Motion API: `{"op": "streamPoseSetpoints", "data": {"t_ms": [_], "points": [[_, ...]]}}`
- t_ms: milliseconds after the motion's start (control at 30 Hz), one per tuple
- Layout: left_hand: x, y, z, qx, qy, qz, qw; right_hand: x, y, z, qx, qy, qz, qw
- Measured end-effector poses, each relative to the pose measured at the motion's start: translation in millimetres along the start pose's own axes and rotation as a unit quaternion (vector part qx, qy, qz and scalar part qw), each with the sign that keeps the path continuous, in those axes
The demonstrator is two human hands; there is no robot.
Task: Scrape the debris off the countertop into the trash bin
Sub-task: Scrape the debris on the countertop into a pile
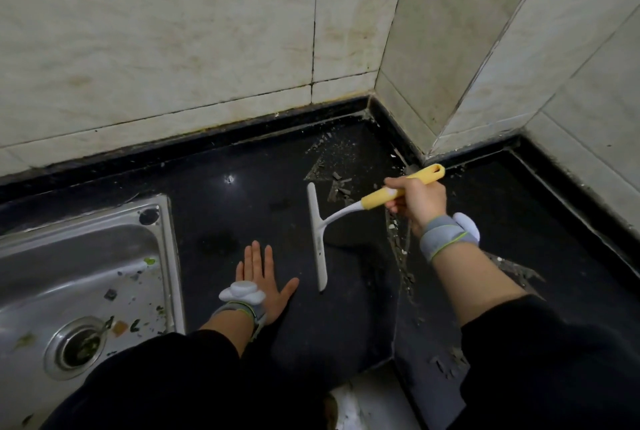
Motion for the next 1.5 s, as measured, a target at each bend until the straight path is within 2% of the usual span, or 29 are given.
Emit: {"op": "streamPoseSetpoints", "data": {"t_ms": [200,300,367,433,633,767,933,1133,1233,1333,1500], "points": [[18,-10,-6,0.002,0.006,0.006,1.0,17,-60,-11,0.043,0.039,-0.083,0.995],[25,-12,-5,-0.001,0.013,0.003,1.0,22,-79,-15,0.054,0.043,-0.099,0.993],[29,-14,-5,-0.003,0.018,-0.003,1.0,24,-79,-11,0.058,0.034,-0.081,0.994],[38,-19,-7,-0.005,0.022,-0.01,1.0,27,-65,-3,0.069,0.024,-0.031,0.997],[69,-37,-9,-0.006,0.025,-0.03,0.999,37,16,20,0.032,0.005,0.069,0.997],[86,-44,-1,0.001,0.031,-0.035,0.999,49,60,17,0.032,0.04,0.114,0.992],[97,-47,0,0.004,0.027,-0.031,0.999,72,56,8,0.066,0.087,0.093,0.99],[102,-46,1,-0.005,0.028,-0.021,0.999,83,-2,-4,0.073,0.125,0.031,0.989],[102,-46,0,-0.004,0.031,-0.016,0.999,85,-28,-1,0.069,0.111,0.001,0.991],[101,-47,0,-0.001,0.03,-0.022,0.999,82,-28,9,0.077,0.081,0.016,0.994],[100,-47,0,-0.002,0.03,-0.02,0.999,74,29,28,0.146,0.079,0.075,0.983]]}}
Point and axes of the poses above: each hand's wrist, its own x-axis towards the middle knuckle, its own y-axis out of the palm, z = x × y, the point moved 5 cm from there along x, towards the middle knuckle, and after that the axes turned 8 degrees about -x, right-handed, at the moved point
